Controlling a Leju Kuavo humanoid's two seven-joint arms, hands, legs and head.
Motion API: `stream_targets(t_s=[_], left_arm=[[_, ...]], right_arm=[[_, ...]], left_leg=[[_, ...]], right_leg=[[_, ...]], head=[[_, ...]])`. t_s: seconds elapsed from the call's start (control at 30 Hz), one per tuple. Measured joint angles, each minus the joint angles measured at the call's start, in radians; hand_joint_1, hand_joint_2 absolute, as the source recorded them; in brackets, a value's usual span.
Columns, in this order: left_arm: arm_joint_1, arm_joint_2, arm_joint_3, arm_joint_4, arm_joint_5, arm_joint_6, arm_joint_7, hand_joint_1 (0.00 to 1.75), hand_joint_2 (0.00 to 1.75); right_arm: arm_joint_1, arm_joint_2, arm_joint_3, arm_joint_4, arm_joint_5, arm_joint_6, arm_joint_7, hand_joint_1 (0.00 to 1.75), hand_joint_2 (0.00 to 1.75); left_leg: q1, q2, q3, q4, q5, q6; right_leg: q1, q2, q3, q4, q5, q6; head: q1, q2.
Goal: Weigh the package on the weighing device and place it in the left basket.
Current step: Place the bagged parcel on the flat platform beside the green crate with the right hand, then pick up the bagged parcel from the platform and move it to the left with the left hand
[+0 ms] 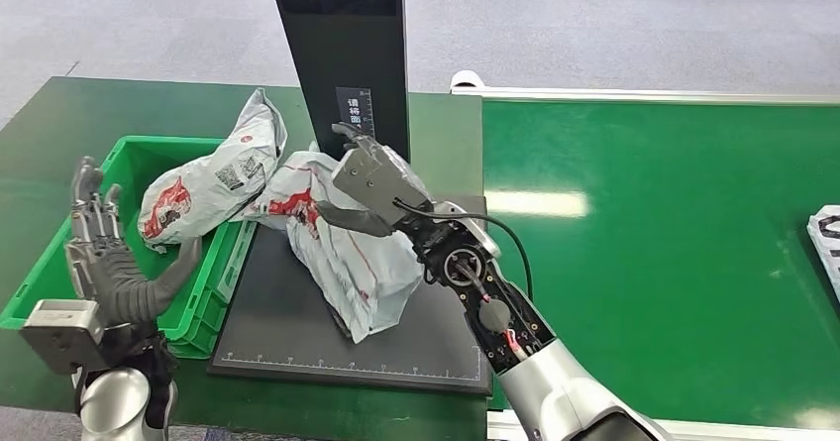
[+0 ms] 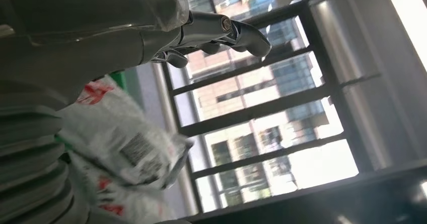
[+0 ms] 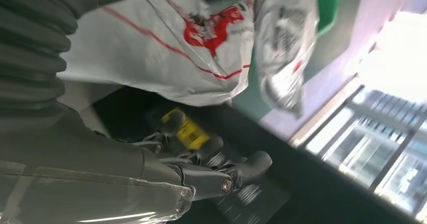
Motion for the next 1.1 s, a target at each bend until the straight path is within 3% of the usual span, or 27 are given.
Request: stream_targets(t_s=[0.17,0.33,0.47,0.57,0.67,0.83,0.97,1.1], left_arm=[[0.022,0.012,-0.044,0.037,-0.145,-0.079,0.038,0.0,1.75],[0.032,0.022,-0.083,0.063,-0.177,-0.088,0.036,0.0,1.75],[0.033,0.026,-0.096,0.074,-0.183,-0.093,0.037,0.0,1.75],[0.031,0.037,-0.118,0.089,-0.246,-0.143,0.071,0.0,1.75],[0.012,0.062,-0.175,0.165,-0.419,-0.174,0.15,0.0,1.75],[-0.069,0.099,-0.316,0.427,-0.696,-0.039,0.219,0.0,1.75],[-0.118,0.103,-0.399,0.578,-0.752,0.061,0.231,0.0,1.75],[-0.173,0.094,-0.458,0.658,-0.769,0.099,0.251,0.0,1.75]], right_arm=[[0.076,-0.062,-0.061,-0.104,0.049,-0.061,-0.005,0.0,0.0],[0.136,-0.103,-0.119,-0.195,0.067,-0.06,-0.009,0.0,0.0],[0.153,-0.114,-0.136,-0.228,0.07,-0.06,-0.009,0.0,1.75],[0.18,-0.125,-0.161,-0.266,0.07,-0.107,-0.013,0.0,1.75],[0.246,-0.152,-0.222,-0.361,0.07,-0.175,-0.026,0.0,1.75],[0.398,-0.194,-0.333,-0.516,0.073,-0.236,-0.075,0.0,1.75],[0.489,-0.202,-0.385,-0.602,0.057,-0.259,-0.125,0.0,1.75],[0.53,-0.206,-0.401,-0.662,0.042,-0.28,-0.147,0.0,1.75]], left_leg=[[0.0,-0.001,0.0,0.0,0.0,0.0],[0.0,0.001,0.0,0.0,0.0,0.0],[0.0,0.0,0.0,0.0,0.0,0.0],[0.0,-0.001,0.0,0.0,0.0,0.0],[0.0,-0.004,0.0,0.0,0.0,0.0],[-0.002,-0.004,0.0,0.0,-0.001,0.0],[-0.001,-0.004,0.0,0.0,-0.001,0.0],[-0.001,-0.005,0.0,0.0,0.0,0.0]], right_leg=[[0.0,0.0,0.0,0.0,0.0,0.0],[0.0,0.001,-0.001,0.0,0.0,0.0],[0.0,0.001,-0.001,0.0,0.0,0.0],[0.0,-0.001,-0.001,0.0,0.0,0.0],[-0.001,-0.004,0.0,0.0,0.0,0.0],[-0.002,-0.004,0.0,-0.001,0.0,0.0],[-0.002,-0.004,0.0,-0.001,0.0,0.0],[-0.001,-0.004,0.001,-0.001,0.0,0.0]], head=[[0.0,0.0],[0.0,0.0],[0.0,0.0],[0.0,0.0],[0.0,0.0],[0.0,0.0],[0.0,0.0],[0.0,0.0]])
